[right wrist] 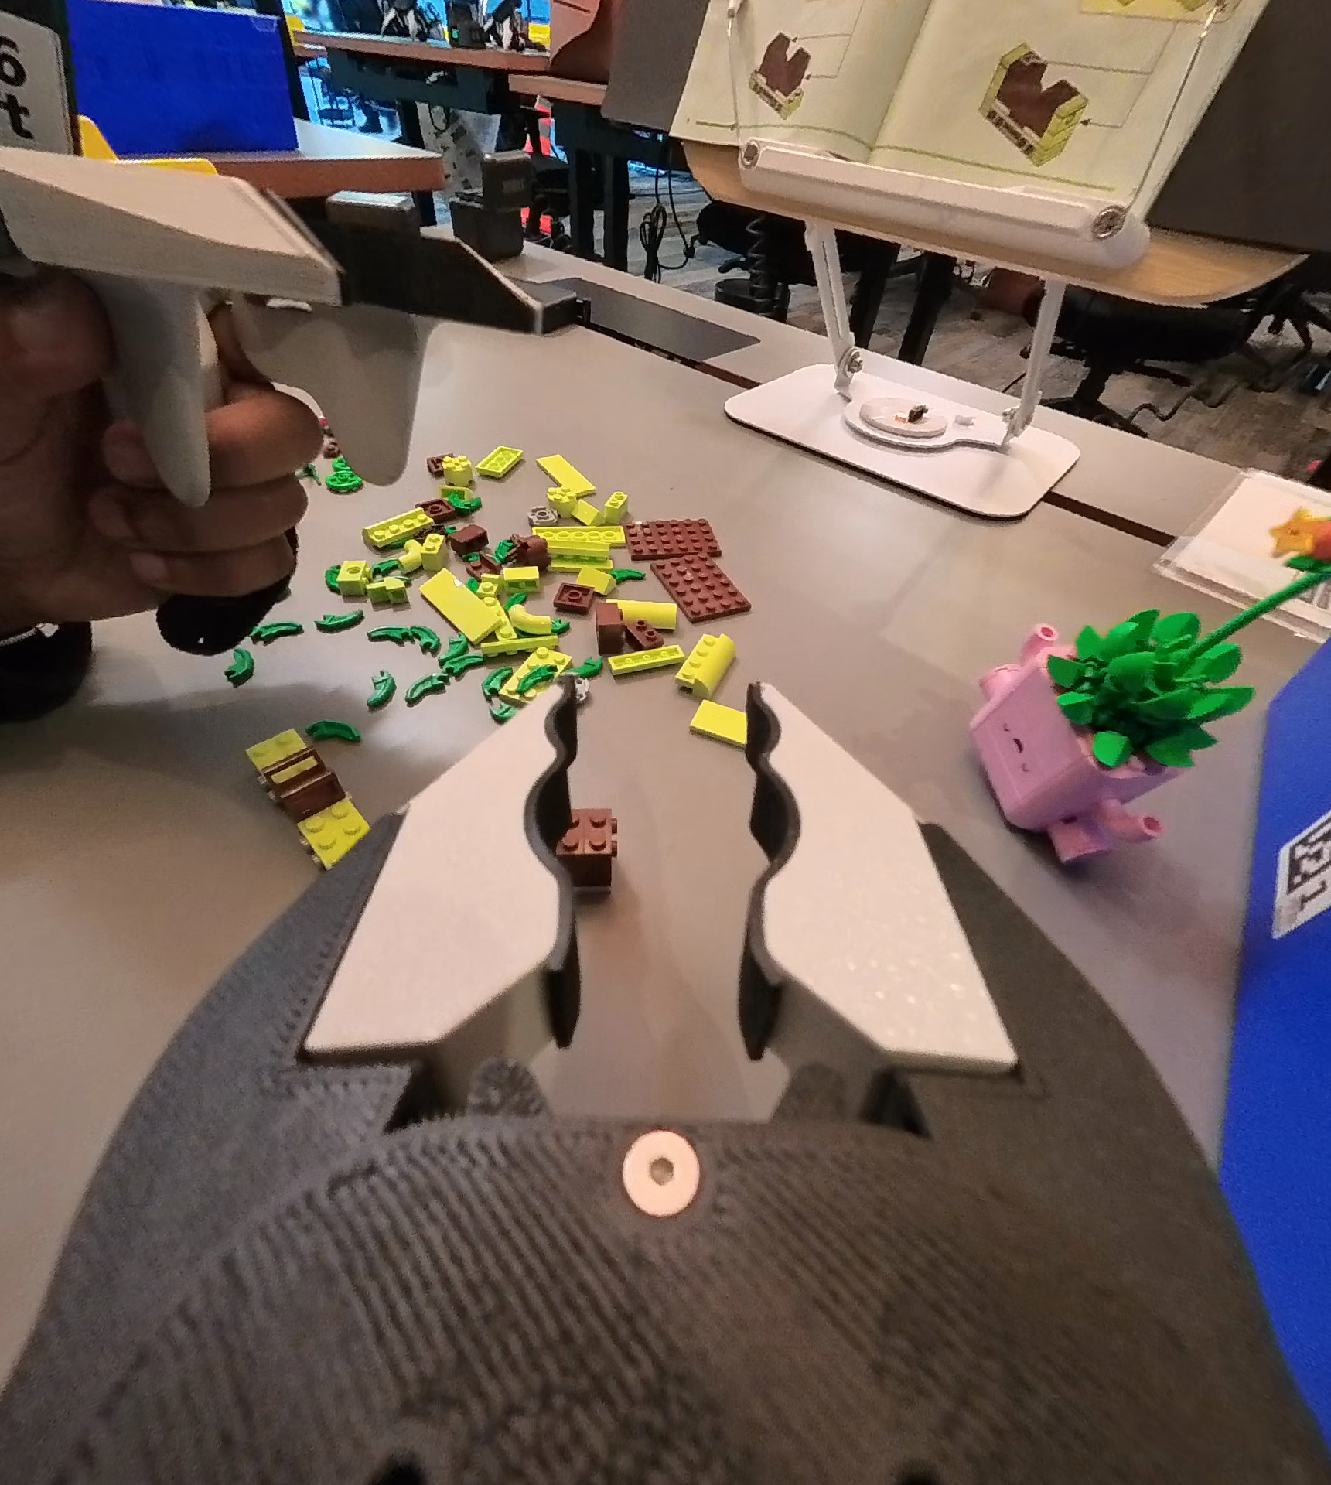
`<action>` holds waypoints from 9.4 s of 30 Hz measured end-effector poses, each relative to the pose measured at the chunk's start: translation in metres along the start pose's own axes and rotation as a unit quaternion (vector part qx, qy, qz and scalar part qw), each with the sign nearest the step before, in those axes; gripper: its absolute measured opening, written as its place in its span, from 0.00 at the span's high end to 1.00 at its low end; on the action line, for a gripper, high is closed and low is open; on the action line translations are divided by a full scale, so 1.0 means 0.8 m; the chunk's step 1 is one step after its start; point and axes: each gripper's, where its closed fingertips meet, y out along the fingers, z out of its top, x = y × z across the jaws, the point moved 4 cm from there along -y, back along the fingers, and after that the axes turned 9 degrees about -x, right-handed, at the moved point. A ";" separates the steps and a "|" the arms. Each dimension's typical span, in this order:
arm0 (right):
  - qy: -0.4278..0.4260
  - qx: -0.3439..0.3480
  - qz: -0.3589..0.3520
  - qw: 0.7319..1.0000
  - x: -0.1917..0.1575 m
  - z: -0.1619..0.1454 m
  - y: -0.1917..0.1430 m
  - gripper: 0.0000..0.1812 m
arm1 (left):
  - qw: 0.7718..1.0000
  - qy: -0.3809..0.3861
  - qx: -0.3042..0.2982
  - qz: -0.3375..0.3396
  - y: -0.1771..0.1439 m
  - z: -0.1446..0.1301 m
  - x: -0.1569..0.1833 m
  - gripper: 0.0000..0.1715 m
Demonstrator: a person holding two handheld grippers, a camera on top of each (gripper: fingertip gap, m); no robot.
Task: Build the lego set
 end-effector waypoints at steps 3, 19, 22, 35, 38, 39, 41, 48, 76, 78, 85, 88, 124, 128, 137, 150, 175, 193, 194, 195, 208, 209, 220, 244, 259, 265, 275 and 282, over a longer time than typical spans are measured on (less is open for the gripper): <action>-0.005 -0.005 -0.002 1.000 -0.001 -0.001 0.002 0.78 | 1.000 -0.002 -0.001 -0.001 0.001 -0.001 0.000 0.75; -0.069 -0.050 -0.025 0.996 -0.015 -0.009 0.015 0.79 | 1.000 0.008 -0.012 0.004 0.005 -0.005 0.002 0.75; -0.075 -0.052 -0.027 0.995 -0.016 -0.009 0.016 0.79 | 1.000 0.008 -0.013 0.004 0.006 -0.005 0.001 0.75; -0.079 -0.053 -0.030 0.995 -0.016 -0.009 0.016 0.79 | 1.000 0.018 -0.011 0.012 0.005 -0.004 0.002 0.76; -0.083 -0.055 -0.032 0.995 -0.016 -0.010 0.017 0.79 | 1.000 0.017 -0.012 0.011 0.005 -0.004 0.002 0.76; -0.084 -0.056 -0.033 0.994 -0.017 -0.010 0.018 0.79 | 1.000 0.018 -0.012 0.011 0.005 -0.005 0.002 0.76; -0.087 -0.057 -0.034 0.994 -0.017 -0.010 0.018 0.79 | 1.000 0.018 -0.012 0.012 0.006 -0.005 0.002 0.76; -0.091 -0.057 -0.036 0.994 -0.018 -0.010 0.019 0.79 | 1.000 0.018 -0.012 0.012 0.005 -0.004 0.002 0.76; 0.022 0.047 -0.006 0.999 0.008 0.008 -0.012 0.81 | 0.999 0.020 0.003 0.039 -0.003 0.004 -0.004 0.77; 0.026 0.049 -0.004 0.998 0.009 0.008 -0.012 0.81 | 0.999 0.021 0.002 0.040 -0.003 0.003 -0.004 0.77; 0.030 0.050 -0.001 0.998 0.010 0.008 -0.013 0.81 | 0.999 0.020 -0.003 0.041 -0.001 0.001 -0.005 0.77; 0.025 0.046 -0.002 0.999 0.009 0.007 -0.012 0.81 | 0.999 0.020 -0.007 0.042 0.000 0.000 -0.005 0.77; 0.009 0.034 -0.006 0.999 0.004 0.006 -0.009 0.81 | 0.999 0.024 -0.017 0.044 0.003 -0.003 -0.005 0.77; 0.009 0.034 -0.006 0.999 0.004 0.006 -0.009 0.81 | 0.999 0.025 -0.018 0.044 0.003 -0.004 -0.004 0.77; 0.006 0.033 -0.008 0.999 0.003 0.006 -0.008 0.81 | 0.999 0.026 -0.018 0.045 0.003 -0.003 -0.004 0.77; 0.094 0.009 0.009 0.995 0.014 -0.006 -0.018 0.82 | 0.998 0.027 -0.020 0.049 0.003 -0.005 -0.006 0.77; 0.019 -0.171 0.107 0.979 -0.032 -0.046 0.018 0.90 | 0.998 0.020 -0.029 0.048 0.005 -0.009 -0.008 0.77; 0.000 -0.185 0.132 0.974 -0.042 -0.049 0.020 0.90 | 0.998 0.020 -0.036 0.049 0.007 -0.011 -0.009 0.77; 0.000 -0.186 0.132 0.974 -0.042 -0.050 0.020 0.90 | 0.998 0.019 -0.037 0.049 0.008 -0.011 -0.009 0.77; 0.000 -0.188 0.132 0.973 -0.042 -0.050 0.020 0.90 | 0.998 0.019 -0.037 0.049 0.008 -0.012 -0.009 0.77; -0.007 -0.203 0.134 0.970 -0.045 -0.054 0.023 0.90 | 0.998 0.019 -0.041 0.050 0.009 -0.013 -0.009 0.77; -0.007 -0.204 0.134 0.970 -0.045 -0.054 0.023 0.90 | 0.998 0.019 -0.041 0.050 0.009 -0.013 -0.009 0.77; -0.011 -0.207 0.137 0.969 -0.047 -0.055 0.024 0.90 | 0.998 0.019 -0.042 0.050 0.009 -0.013 -0.008 0.77; -0.088 -0.216 0.188 0.954 -0.051 -0.072 0.000 0.90 | 0.998 0.015 -0.036 0.054 0.006 -0.011 -0.011 0.77; -0.102 -0.215 0.195 0.951 -0.055 -0.074 -0.003 0.88 | 0.997 0.016 -0.034 0.066 0.000 -0.009 -0.017 0.77; -0.095 -0.217 0.186 0.953 -0.047 -0.075 -0.005 0.89 | 0.970 0.111 -0.075 0.203 -0.049 0.006 -0.048 0.77; -0.083 -0.219 0.179 0.956 -0.039 -0.076 -0.006 0.90 | 0.925 0.047 -0.098 0.364 -0.184 -0.008 -0.107 0.86; -0.082 -0.218 0.178 0.956 -0.039 -0.076 -0.006 0.86 | 0.871 -0.004 -0.030 0.490 -0.282 0.004 -0.130 0.85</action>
